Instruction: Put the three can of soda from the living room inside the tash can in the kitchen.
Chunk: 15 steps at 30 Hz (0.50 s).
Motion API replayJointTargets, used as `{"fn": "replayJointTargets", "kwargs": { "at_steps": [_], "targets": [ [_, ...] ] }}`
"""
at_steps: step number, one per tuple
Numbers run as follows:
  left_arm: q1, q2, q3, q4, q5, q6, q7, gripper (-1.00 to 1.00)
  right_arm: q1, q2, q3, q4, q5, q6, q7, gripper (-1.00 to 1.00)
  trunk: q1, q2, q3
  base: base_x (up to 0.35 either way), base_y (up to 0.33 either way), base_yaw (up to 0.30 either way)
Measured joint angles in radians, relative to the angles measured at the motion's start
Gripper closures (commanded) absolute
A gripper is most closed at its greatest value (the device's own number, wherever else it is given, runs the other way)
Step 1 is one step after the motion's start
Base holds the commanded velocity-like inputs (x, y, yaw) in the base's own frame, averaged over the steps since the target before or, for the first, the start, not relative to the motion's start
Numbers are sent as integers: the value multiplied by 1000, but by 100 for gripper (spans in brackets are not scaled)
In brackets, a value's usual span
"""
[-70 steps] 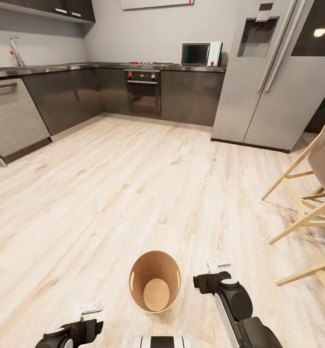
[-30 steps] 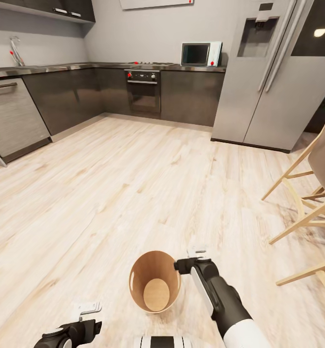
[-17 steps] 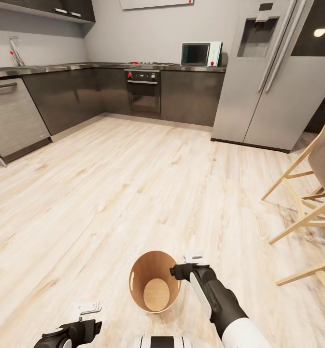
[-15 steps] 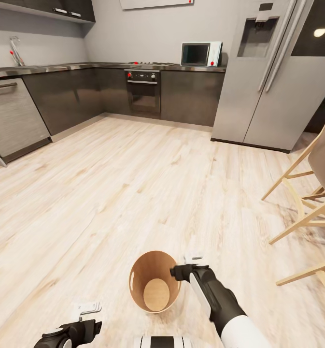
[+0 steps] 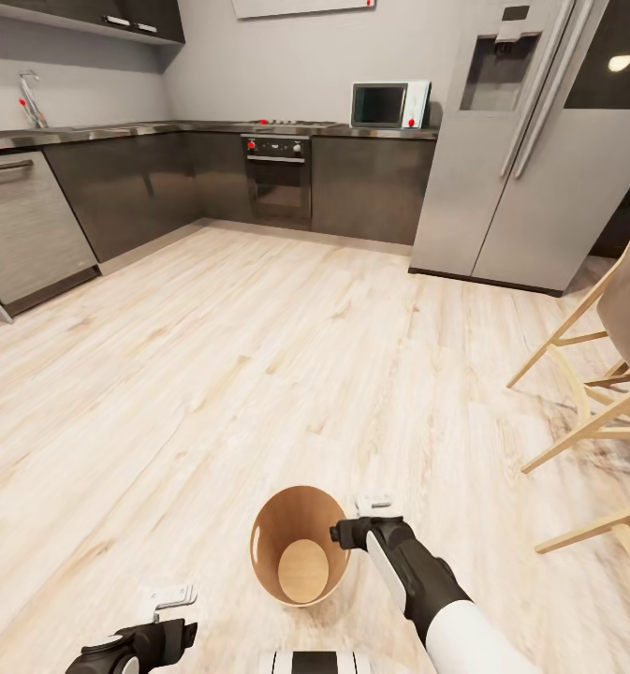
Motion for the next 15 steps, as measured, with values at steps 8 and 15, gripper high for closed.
{"fn": "replayJointTargets", "kwargs": {
  "at_steps": [8, 15],
  "targets": [
    [0, 0, 0, 0, 0, 0, 0, -100, 0, 0, 3, 2, 0, -5, 4, -100, 0, 0, 0, 0, 0, 0],
    [0, 0, 0, 0, 0, 0, 0, -100, 0, 0, 4, 2, 0, -6, 4, -100, 0, 0, 0, 0, 0, 0]
  ]
}}
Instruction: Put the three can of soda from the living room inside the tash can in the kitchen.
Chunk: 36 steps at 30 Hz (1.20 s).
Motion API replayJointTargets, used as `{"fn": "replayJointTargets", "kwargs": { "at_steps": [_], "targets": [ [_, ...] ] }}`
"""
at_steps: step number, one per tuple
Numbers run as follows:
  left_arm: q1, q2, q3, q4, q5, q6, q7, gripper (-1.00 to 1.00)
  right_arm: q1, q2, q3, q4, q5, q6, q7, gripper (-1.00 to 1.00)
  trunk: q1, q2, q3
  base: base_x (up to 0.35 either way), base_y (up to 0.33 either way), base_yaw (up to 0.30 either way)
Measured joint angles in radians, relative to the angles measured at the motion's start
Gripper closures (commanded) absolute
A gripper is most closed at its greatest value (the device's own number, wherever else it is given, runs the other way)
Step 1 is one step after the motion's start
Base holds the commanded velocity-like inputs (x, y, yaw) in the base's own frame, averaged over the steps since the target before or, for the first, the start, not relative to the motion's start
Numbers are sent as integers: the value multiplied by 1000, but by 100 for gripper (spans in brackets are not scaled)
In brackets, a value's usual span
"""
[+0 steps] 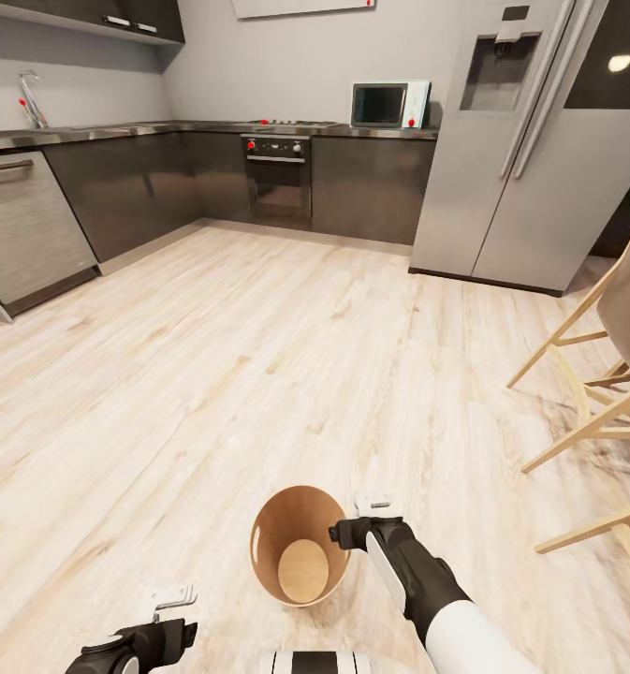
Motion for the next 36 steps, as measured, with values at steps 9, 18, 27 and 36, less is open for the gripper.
{"fn": "replayJointTargets", "kwargs": {
  "at_steps": [9, 18, 27, 36],
  "targets": [
    [0, 0, 0, 0, 0, 0, 0, -100, -8, 0, 0, 87, 0, -73, 0, -100, 0, 0, 0, 0, 0, 0],
    [0, 0, 0, 0, -1, -1, 0, -100, -14, 0, 0, 107, 0, -92, 16, -100, 0, 0, 0, 0, 0, 0],
    [0, 1, 0, 3, -1, -1, 0, -100, -14, 0, 0, 102, 0, -90, 56, -100, 0, 0, 0, 0, 0, 0],
    [0, 1, 0, 3, -2, -1, 0, -100, -14, 0, 1, 103, 0, -90, 61, 100, 0, 0, 0, 0, 0, 0]
  ]
}}
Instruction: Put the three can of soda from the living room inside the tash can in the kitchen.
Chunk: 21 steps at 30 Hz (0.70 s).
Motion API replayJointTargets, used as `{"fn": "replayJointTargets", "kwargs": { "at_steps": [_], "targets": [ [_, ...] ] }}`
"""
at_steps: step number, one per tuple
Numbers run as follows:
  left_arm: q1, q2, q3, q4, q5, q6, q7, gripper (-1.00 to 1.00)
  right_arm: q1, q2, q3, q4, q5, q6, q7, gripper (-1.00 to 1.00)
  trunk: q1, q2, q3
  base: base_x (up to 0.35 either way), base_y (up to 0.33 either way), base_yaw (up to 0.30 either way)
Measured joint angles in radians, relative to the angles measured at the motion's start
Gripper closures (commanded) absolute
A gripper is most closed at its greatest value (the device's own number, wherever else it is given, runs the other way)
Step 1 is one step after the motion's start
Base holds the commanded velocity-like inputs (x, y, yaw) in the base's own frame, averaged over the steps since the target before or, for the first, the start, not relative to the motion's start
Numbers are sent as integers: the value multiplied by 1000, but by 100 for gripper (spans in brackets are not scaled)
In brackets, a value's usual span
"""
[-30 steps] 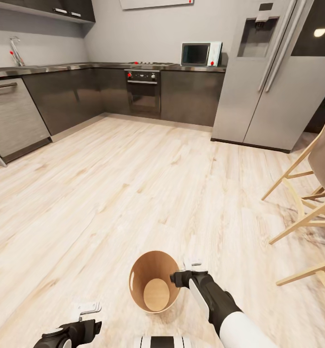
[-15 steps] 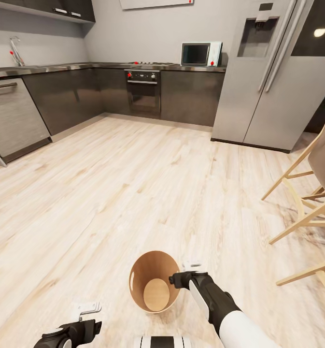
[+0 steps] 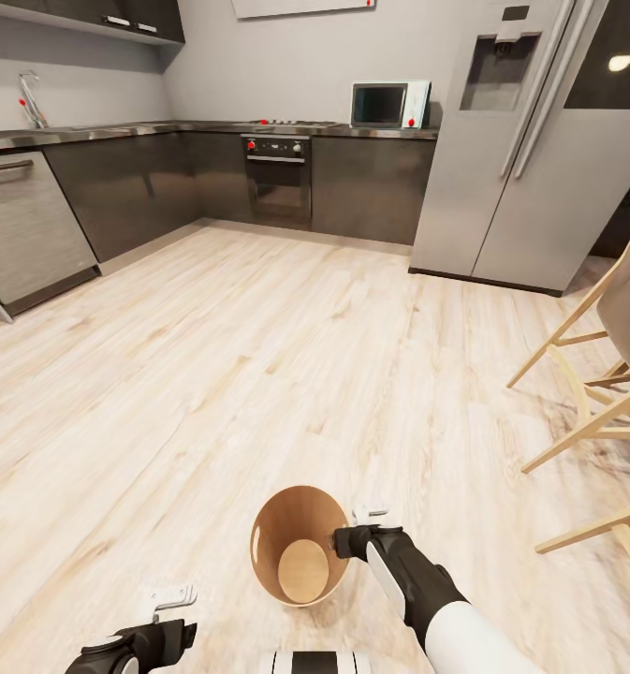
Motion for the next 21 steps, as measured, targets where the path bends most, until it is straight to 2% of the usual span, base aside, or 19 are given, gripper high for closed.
{"fn": "replayJointTargets", "kwargs": {
  "at_steps": [3, 4, 5, 8, 12, 21],
  "targets": [
    [0, 0, 0, 0, 0, 0, 0, -100, 0, 0, 1, 1, -3, 0, -2, 100, 0, 0, 0, 0, 0, 0],
    [0, 0, 0, 0, 0, 0, 0, -100, 0, 0, -1, 1, 17, 0, -2, 100, 0, 0, 0, 0, 0, 0],
    [0, 0, 0, 0, 0, 0, 0, -100, 0, 0, 0, 1, 3, 0, 1, 100, 0, 0, 0, 0, 0, 0],
    [0, 0, 0, 0, 0, 0, 0, -100, 0, 0, 2, 1, -3, 0, 3, 100, 0, 0, 0, 0, 0, 0],
    [0, 0, 0, 0, 0, 0, 0, -100, 0, 0, -2, 1, 10, -1, -1, 100, 0, 0, 0, 0, 0, 0],
    [0, 0, 0, 0, 0, 0, 0, -100, 1, 0, -1, -8, 9, -2, 2, 100, 0, 0, 0, 0, 0, 0]
  ]
}}
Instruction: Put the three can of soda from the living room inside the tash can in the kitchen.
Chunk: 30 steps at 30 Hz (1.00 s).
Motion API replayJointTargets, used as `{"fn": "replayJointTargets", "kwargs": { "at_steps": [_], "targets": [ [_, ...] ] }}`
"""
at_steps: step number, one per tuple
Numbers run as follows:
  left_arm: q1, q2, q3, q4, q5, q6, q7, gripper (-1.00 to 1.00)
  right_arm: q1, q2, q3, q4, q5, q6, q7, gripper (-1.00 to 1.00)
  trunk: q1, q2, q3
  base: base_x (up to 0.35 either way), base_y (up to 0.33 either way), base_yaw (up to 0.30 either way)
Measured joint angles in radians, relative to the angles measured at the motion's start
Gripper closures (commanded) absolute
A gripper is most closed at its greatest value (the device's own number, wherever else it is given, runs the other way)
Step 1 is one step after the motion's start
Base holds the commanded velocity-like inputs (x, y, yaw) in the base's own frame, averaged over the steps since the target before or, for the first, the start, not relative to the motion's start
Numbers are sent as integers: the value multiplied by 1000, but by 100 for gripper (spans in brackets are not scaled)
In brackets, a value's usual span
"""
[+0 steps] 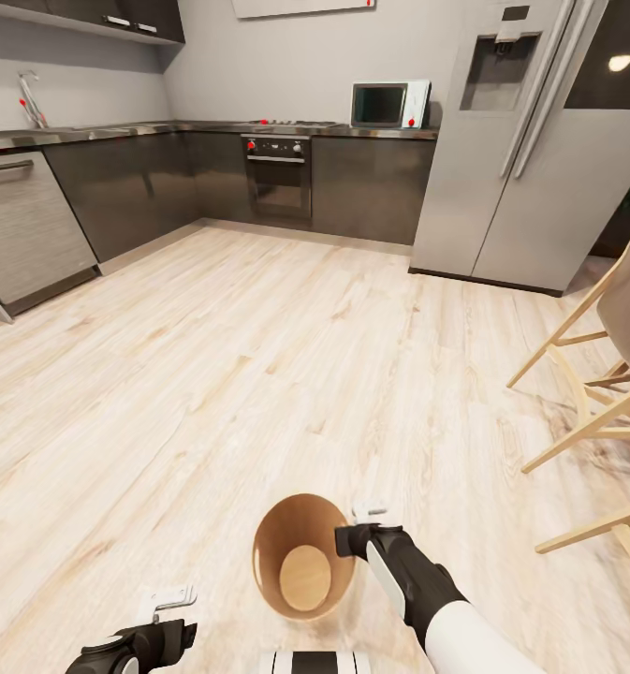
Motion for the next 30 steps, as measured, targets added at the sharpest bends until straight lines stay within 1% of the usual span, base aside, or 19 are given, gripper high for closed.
{"fn": "replayJointTargets", "kwargs": {
  "at_steps": [3, 4, 5, 6, 7, 8, 9, 10, 11, 12, 13, 14, 15, 16, 18, 19, 21, 22, 30],
  "targets": [
    [0, 0, 0, 0, 0, 0, 0, -100, 1, 0, 0, -29, 4, 5, 30, 100, 0, 0, 0, 0, 0, 0],
    [0, 1, 0, 0, 0, 0, 0, -100, 1, 0, 2, -60, -7, 9, 61, 100, 0, 0, 0, 0, 0, 0],
    [0, 2, 0, 0, 1, 0, 0, -100, 1, 0, 4, -102, 9, 15, 81, 100, 0, 0, 0, 0, 0, 0],
    [0, 5, 0, 0, 1, 0, 0, -100, 70, -1, -1, -221, 25, 16, 76, 100, 0, 0, 0, 0, 0, 0],
    [0, 5, 0, 0, 1, 0, 0, -100, 82, -1, -2, -302, 23, 99, 99, 100, 0, 0, 0, 0, 0, 0],
    [0, 5, 0, 0, 1, 0, 0, -100, 85, 0, -1, -412, 1, 255, 106, 100, 0, 0, 0, 0, 0, 0],
    [0, 5, 0, 0, 1, 0, 0, -100, 90, 0, -1, -567, -2, 461, 106, 100, 0, 0, 0, 0, 0, 0],
    [0, 5, 0, 0, 1, 0, 0, -100, 92, 0, 0, -690, -5, 603, 107, 100, 0, 0, 0, 0, 0, 0],
    [0, 5, 0, 0, 1, 0, 0, -100, 93, 0, 0, -733, -16, 582, 107, 100, 0, 0, 0, 0, 0, 0],
    [0, 5, 0, 0, 1, 0, 0, -100, 93, 0, -1, -774, -10, 531, 108, 100, 0, 0, 0, 0, 0, 0],
    [0, 5, 0, 0, 0, 0, 0, -100, 94, 0, -2, -854, 20, 532, 105, 100, 0, 0, 0, 0, 0, 0],
    [0, 5, 0, 0, 0, 0, 0, -100, 94, 0, -2, -879, 35, 509, 104, 100, 0, 0, 0, 0, 0, 0],
    [0, 5, 0, 0, 0, 0, 0, -100, 94, 0, -2, -885, 36, 515, 104, 100, 0, 0, 0, 0, 0, 0],
    [0, 5, 0, 0, 0, 0, 0, -100, 95, 0, -1, -898, 29, 573, 104, 100, 0, 0, 0, 0, 0, 0],
    [0, 5, 0, 0, 0, 0, 0, -100, 106, 0, -1, -906, 7, 611, 106, 100, 0, 0, 0, 0, 0, 0],
    [0, 5, 0, 1, 0, 0, 0, -100, 109, 0, -1, -919, 4, 610, 106, 100, 0, 0, 0, 0, 0, 0],
    [0, 5, 0, 1, 0, 0, 0, -100, 116, 0, -2, -975, 18, 608, 105, 100, 0, 0, 0, 0, 0, 0],
    [0, 5, 0, 1, 0, 0, 0, -100, 119, 0, -1, -983, 22, 610, 104, 100, 0, 0, 0, 0, 0, 0],
    [0, 5, 0, 1, 5, 0, -2, -100, 134, 0, -4, -980, 21, 610, 105, 100, 0, 0, 0, 0, 0, 0]
  ]
}}
